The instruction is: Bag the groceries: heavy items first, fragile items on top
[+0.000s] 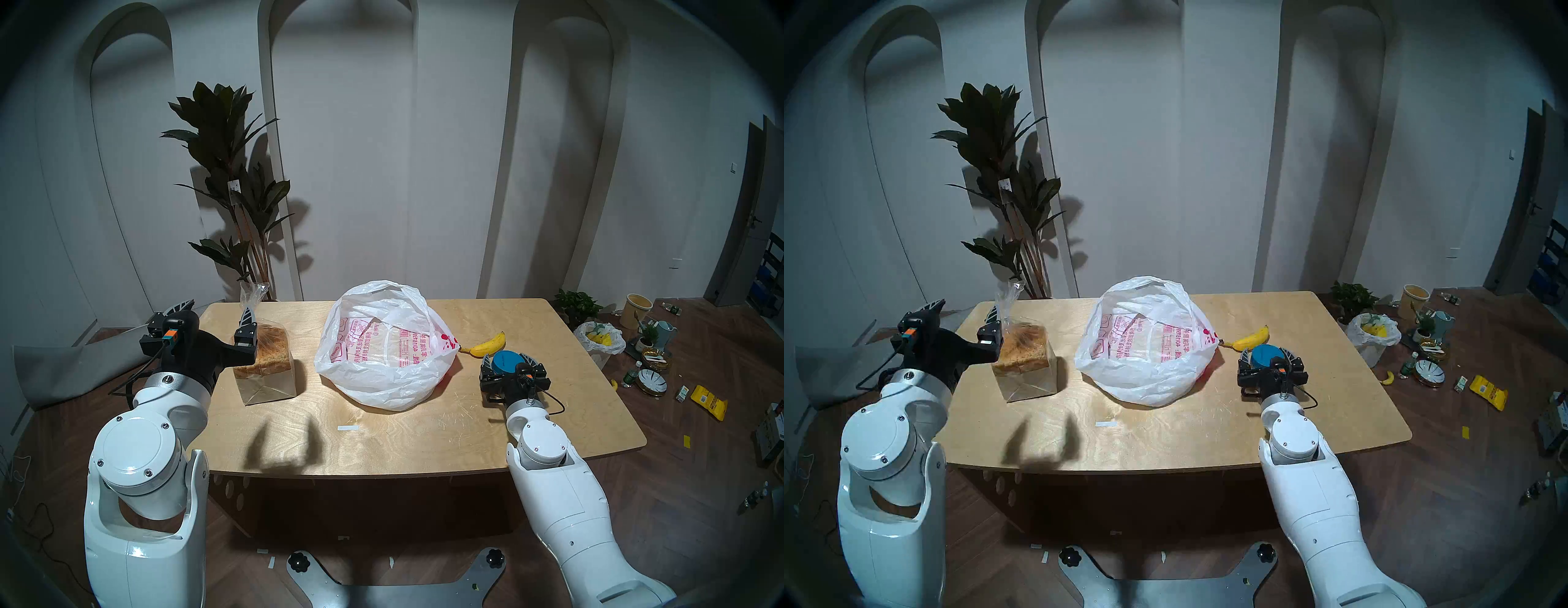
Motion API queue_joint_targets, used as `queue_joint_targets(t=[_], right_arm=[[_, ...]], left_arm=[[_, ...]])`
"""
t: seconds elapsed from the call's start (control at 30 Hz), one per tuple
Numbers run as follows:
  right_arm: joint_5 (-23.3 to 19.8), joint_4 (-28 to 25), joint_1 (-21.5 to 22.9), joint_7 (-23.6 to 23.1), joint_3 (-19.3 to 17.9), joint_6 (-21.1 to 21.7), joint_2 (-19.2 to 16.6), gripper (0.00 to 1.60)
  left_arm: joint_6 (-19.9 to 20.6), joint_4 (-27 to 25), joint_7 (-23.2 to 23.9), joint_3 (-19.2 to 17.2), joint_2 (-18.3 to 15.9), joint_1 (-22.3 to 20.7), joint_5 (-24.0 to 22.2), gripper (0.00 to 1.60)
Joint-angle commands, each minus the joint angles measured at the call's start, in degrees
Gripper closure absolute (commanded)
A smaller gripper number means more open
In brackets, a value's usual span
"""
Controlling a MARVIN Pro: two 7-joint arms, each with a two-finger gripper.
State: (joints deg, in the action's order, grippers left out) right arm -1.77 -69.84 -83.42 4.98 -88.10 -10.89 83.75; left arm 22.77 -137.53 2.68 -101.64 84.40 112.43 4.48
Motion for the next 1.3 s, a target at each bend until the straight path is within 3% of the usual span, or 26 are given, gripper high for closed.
queue_joint_targets(t=[0.0, 0.03, 0.17, 0.2, 0.27, 0.47, 0.67, 1.13, 1.27], right_arm=[[0.46, 6.72, 7.36, 0.85, 0.16, -3.13, 1.03, 0.0], [0.46, 5.39, 6.03, 0.92, -0.08, -3.04, 1.14, 0.0], [0.78, 9.79, 8.9, 1.15, 0.34, -4.39, 1.16, 0.0], [0.71, 10.47, 9.22, 1.15, 0.34, -4.86, 1.23, 0.83], [0.24, 11.87, 9.73, 0.56, 0.42, -6.37, 1.23, 1.6], [-0.08, 10.97, 8.43, 0.3, 0.47, -9.12, 1.53, 1.6], [-1.4, 6.13, 7.52, -0.79, 0.94, -10.11, 2.63, 1.6], [-1.95, 2.04, 14.7, -1.84, 6.72, -8.61, 9.51, 1.6], [-1.49, 3.79, 17.84, -1.55, 9.3, -6.35, 12.64, 1.6]], left_arm=[[-0.17, -1.03, 0.04, 0.11, 0.08, -0.16, -0.16, 0.0], [-0.17, -1.03, 0.03, 0.11, 0.08, -0.15, -0.16, 0.0], [-0.17, -1.05, 0.02, 0.11, 0.07, -0.14, -0.18, 0.0], [-0.17, -1.05, 0.02, 0.11, 0.07, -0.14, -0.18, 0.0], [-0.16, -1.06, 0.02, 0.11, 0.07, -0.13, -0.19, 0.0], [-0.15, -1.1, 0.01, 0.1, 0.06, -0.11, -0.23, 0.0], [-0.17, -1.03, -0.02, 0.11, 0.02, -0.15, -0.22, 0.0], [-0.19, -0.76, -0.07, 0.12, -0.1, -0.26, -0.18, 0.0], [-0.19, -0.74, -0.09, 0.13, -0.12, -0.27, -0.18, 0.0]])
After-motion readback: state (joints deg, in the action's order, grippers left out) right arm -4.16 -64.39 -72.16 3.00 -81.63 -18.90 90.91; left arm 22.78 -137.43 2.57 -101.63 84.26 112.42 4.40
